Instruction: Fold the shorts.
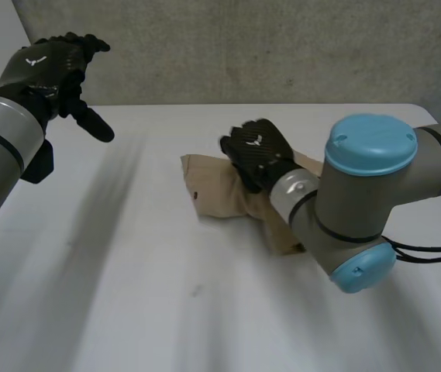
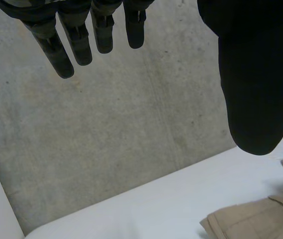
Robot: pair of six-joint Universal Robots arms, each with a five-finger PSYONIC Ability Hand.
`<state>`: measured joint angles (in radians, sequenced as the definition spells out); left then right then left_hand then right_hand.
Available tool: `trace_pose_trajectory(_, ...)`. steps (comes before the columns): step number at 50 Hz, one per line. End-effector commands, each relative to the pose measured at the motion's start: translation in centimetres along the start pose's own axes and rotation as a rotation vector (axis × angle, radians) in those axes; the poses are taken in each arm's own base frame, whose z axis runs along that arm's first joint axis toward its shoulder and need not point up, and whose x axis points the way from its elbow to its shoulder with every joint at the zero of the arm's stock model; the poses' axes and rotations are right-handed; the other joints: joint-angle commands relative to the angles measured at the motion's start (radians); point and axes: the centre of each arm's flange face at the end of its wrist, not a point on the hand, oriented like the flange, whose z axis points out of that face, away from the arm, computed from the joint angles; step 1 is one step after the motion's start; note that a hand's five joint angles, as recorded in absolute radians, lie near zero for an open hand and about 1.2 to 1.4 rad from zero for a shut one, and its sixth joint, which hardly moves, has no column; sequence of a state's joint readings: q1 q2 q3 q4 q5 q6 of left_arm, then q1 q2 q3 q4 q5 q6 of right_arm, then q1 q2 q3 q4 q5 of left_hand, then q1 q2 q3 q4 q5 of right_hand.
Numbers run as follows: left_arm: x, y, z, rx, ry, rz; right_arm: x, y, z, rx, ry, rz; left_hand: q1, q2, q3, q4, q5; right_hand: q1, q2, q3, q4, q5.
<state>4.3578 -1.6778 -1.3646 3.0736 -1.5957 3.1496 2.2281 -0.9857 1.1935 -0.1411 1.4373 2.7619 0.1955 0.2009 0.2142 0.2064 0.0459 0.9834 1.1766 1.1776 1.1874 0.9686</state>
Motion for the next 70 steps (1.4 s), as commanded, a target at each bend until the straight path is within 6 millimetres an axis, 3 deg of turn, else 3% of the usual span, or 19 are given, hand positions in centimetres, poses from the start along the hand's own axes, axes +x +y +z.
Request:
trace_pose_trajectory(1,-0.8,-1.4,0.0,0.05,-0.026,-0.004,0.4,-7.3,-0.6,0.199,0.06,0.155,-0.003,-0.008,-0.021,-0.013,-0.028,0.413,0.22,0.219,0.209,0.253)
trace_pose_trajectory(5,-1.6,-2.4,-0.1,0.082,-0.052,-0.004,2.6,-11.4,-1.1,0.328,0.179,0.259,-0.003,-0.008,-0.021,-0.013,-0.028,0.413,0.22,0.219,0.209,0.253)
trace_pose_trajectory(9,-2.7,-3.3,-0.1,0.11,-0.088,-0.002,2.3,-11.9,-1.4,0.336,0.189,0.265,-0.005,-0.011,-0.024,-0.016,-0.03,0.413,0.22,0.219,0.209,0.253)
trace_pose_trajectory(12,-3.4,-3.6,0.0,0.119,-0.106,-0.005,0.9,-11.0,-1.3,0.301,0.155,0.267,-0.005,-0.011,-0.024,-0.016,-0.03,0.413,0.22,0.219,0.209,0.253)
trace_pose_trajectory(15,-3.5,-3.4,0.1,0.114,-0.107,-0.005,-1.6,-7.7,-0.9,0.19,0.097,0.265,-0.005,-0.011,-0.024,-0.016,-0.03,0.413,0.22,0.219,0.209,0.253)
trace_pose_trajectory(16,-3.5,-3.3,0.2,0.11,-0.107,-0.003,-2.6,-6.2,-0.8,0.133,0.069,0.26,-0.005,-0.011,-0.024,-0.016,-0.03,0.088,-0.105,-0.106,-0.116,-0.071)
trace_pose_trajectory(19,-3.4,-2.7,0.4,0.09,-0.104,-0.001,-3.2,-4.5,-0.8,0.05,0.052,0.234,-0.003,-0.008,-0.021,-0.013,-0.028,-0.535,-0.728,-0.729,-0.739,-0.695)
trace_pose_trajectory(24,-2.8,-0.3,1.1,0.015,-0.086,-0.013,-2.5,-4.2,-1.1,0.024,0.059,0.196,0.006,0.001,-0.012,-0.005,-0.019,-0.611,-0.804,-0.805,-0.815,-0.77)
trace_pose_trajectory(25,-2.5,0.0,1.2,0.003,-0.078,-0.016,-1.4,-3.9,-1.0,0.01,0.082,0.18,0.006,0.001,-0.012,-0.005,-0.019,-0.611,-0.804,-0.805,-0.815,-0.77)
trace_pose_trajectory(35,5.8,6.9,-1.4,-0.209,0.132,-0.018,10.0,0.4,-1.9,-0.139,0.293,-0.028,0.021,0.016,0.002,0.01,-0.004,-0.617,-0.81,-0.811,-0.821,-0.776)
trace_pose_trajectory(40,9.9,10.7,-3.3,-0.309,0.14,-0.07,13.0,3.1,-1.6,-0.146,0.199,-0.068,0.027,0.021,0.008,0.016,0.002,-0.611,-0.804,-0.805,-0.815,-0.77)
trace_pose_trajectory(46,13.9,13.7,-4.9,-0.369,0.192,-0.082,13.8,7.1,-0.9,-0.197,0.125,-0.089,0.036,0.03,0.017,0.025,0.011,-0.608,-0.801,-0.802,-0.812,-0.767)
trace_pose_trajectory(57,17.9,18.0,-4.1,-0.389,0.207,-0.068,12.7,9.4,-2.0,-0.293,0.121,-0.096,0.068,0.062,0.049,0.057,0.043,-0.605,-0.798,-0.799,-0.809,-0.765)
trace_pose_trajectory(59,18.1,18.7,-3.7,-0.384,0.205,-0.067,12.3,9.6,-2.2,-0.303,0.112,-0.089,0.135,0.129,0.116,0.124,0.11,-0.605,-0.798,-0.799,-0.809,-0.765)
trace_pose_trajectory(62,18.2,19.3,-2.9,-0.359,0.181,-0.073,12.0,9.7,-2.5,-0.312,0.108,-0.085,0.601,0.595,0.582,0.59,0.576,-0.605,-0.798,-0.799,-0.809,-0.765)
trace_pose_trajectory(63,18.1,19.1,-2.7,-0.34,0.161,-0.076,11.9,9.7,-2.6,-0.314,0.106,-0.084,0.957,0.951,0.938,0.946,0.932,-0.605,-0.798,-0.799,-0.809,-0.765)
trace_pose_trajectory(65,17.5,18.8,-2.3,-0.313,0.119,-0.066,11.9,9.6,-2.7,-0.314,0.108,-0.085,1.2,1.194,1.181,1.189,1.175,-0.605,-0.798,-0.799,-0.809,-0.765)
trace_pose_trajectory(68,16.4,18.4,-1.6,-0.301,0.073,-0.032,12.1,9.2,-2.8,-0.308,0.113,-0.086,1.201,1.195,1.182,1.19,1.176,-0.611,-0.804,-0.805,-0.815,-0.77)
trace_pose_trajectory(70,14.2,17.0,-0.5,-0.281,0.021,0.016,12.2,8.9,-2.8,-0.303,0.115,-0.089,1.201,1.195,1.182,1.19,1.176,-0.617,-0.81,-0.811,-0.82,-0.776)
